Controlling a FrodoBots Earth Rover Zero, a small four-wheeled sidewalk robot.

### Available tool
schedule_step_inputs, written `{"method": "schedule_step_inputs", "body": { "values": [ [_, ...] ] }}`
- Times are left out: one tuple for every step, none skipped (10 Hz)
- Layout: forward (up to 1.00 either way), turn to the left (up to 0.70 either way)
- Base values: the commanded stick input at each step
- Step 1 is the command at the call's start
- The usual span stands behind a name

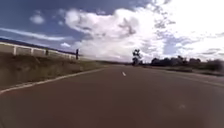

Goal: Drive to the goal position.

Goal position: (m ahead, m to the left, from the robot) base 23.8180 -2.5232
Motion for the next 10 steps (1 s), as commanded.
{"method": "schedule_step_inputs", "body": {
  "values": [
    [1.0, 0.0],
    [1.0, 0.0],
    [1.0, 0.0],
    [1.0, -0.01],
    [1.0, -0.02],
    [1.0, -0.04],
    [1.0, 0.0],
    [1.0, 0.0],
    [1.0, 0.0],
    [1.0, 0.0]
  ]
}}
